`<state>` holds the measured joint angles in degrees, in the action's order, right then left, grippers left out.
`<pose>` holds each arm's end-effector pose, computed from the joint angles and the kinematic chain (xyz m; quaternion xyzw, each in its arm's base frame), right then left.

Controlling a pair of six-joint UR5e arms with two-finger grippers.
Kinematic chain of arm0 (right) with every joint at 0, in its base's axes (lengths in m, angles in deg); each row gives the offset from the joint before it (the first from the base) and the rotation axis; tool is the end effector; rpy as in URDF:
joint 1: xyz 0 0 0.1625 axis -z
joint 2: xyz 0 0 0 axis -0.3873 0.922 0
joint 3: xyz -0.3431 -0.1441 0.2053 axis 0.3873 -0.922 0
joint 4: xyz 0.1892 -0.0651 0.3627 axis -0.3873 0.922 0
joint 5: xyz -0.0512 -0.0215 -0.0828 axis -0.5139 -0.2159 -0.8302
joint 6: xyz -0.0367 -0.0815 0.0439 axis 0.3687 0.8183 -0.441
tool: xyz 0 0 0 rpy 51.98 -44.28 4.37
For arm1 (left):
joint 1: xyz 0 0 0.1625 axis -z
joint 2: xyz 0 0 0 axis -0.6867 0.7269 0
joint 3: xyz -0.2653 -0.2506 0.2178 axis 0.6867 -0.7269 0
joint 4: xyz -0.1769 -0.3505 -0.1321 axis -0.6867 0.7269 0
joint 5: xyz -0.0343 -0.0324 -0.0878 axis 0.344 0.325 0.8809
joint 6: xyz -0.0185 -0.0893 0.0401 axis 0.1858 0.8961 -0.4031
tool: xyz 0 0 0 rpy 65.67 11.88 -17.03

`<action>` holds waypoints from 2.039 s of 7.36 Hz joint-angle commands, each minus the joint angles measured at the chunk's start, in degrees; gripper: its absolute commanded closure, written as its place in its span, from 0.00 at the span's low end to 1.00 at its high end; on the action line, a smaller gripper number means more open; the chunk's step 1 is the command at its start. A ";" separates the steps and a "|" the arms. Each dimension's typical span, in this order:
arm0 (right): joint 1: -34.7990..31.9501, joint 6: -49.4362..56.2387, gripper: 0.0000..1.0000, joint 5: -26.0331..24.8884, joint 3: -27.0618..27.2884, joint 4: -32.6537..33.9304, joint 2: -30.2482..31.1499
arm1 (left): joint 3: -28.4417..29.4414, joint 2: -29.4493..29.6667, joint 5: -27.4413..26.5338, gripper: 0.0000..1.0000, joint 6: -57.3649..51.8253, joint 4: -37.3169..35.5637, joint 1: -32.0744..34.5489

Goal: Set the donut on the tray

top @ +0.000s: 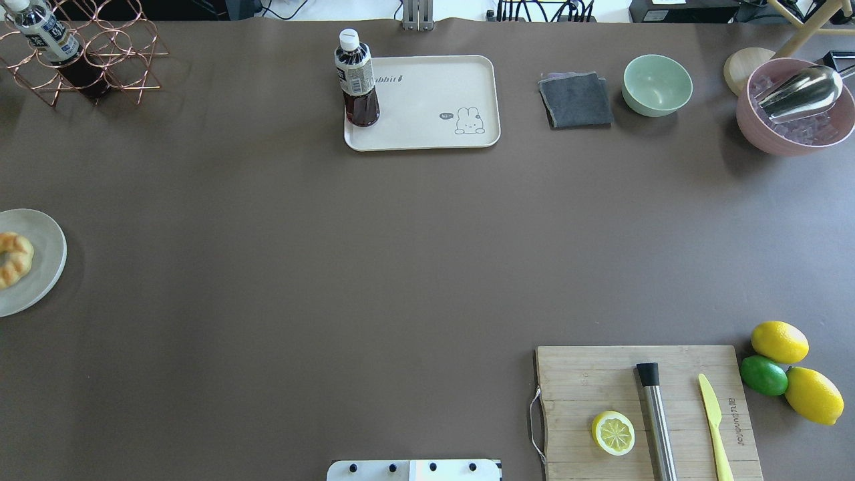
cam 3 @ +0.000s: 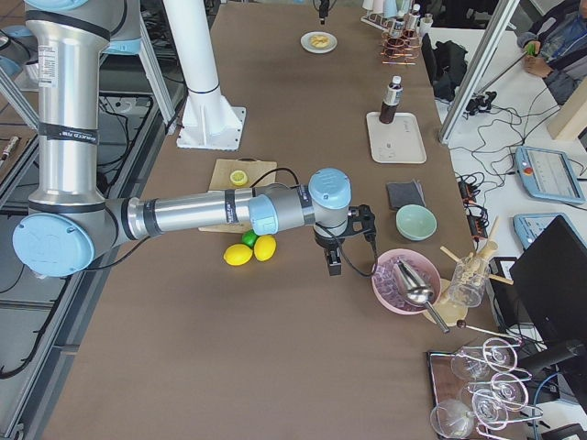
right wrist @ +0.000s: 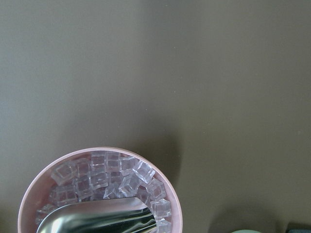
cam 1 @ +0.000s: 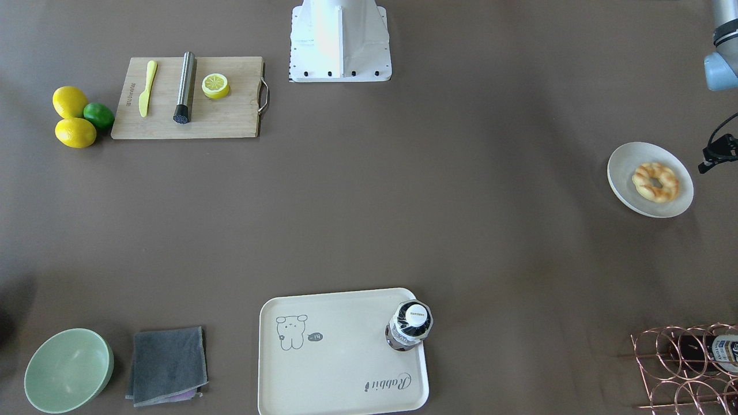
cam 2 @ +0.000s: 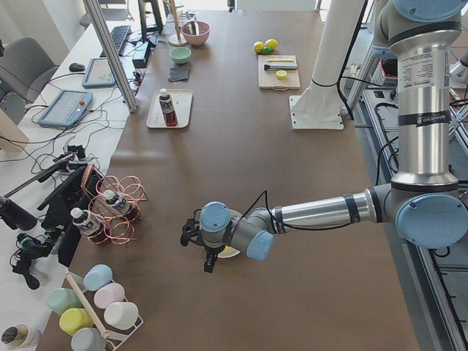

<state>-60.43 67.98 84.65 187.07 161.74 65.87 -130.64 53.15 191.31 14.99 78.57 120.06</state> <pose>0.0050 -0.4705 0.5645 0.0817 -0.4056 -0.0649 0.9081 0.0403 -0.4546 0.7257 0.0827 0.3877 0.0737 0.9151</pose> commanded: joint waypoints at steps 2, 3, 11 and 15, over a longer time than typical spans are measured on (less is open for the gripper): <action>0.78 -0.39 0.00 0.08 -0.05 0.07 0.00 | 6.03 0.22 -0.10 0.17 2.14 7.35 -3.82; 0.78 -0.39 0.00 -0.01 -0.05 0.07 0.09 | 6.30 0.22 -0.54 0.27 4.58 8.32 -4.79; 0.69 -2.30 0.00 0.25 0.30 -2.12 0.35 | 5.62 0.74 -2.65 1.00 8.98 10.17 -6.91; 0.69 -3.02 0.00 0.26 0.91 -2.92 0.53 | -3.32 3.46 10.42 1.00 25.97 9.56 -6.38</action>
<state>-59.74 65.39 84.94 187.45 158.96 66.37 -129.17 54.83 196.33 30.81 88.26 113.46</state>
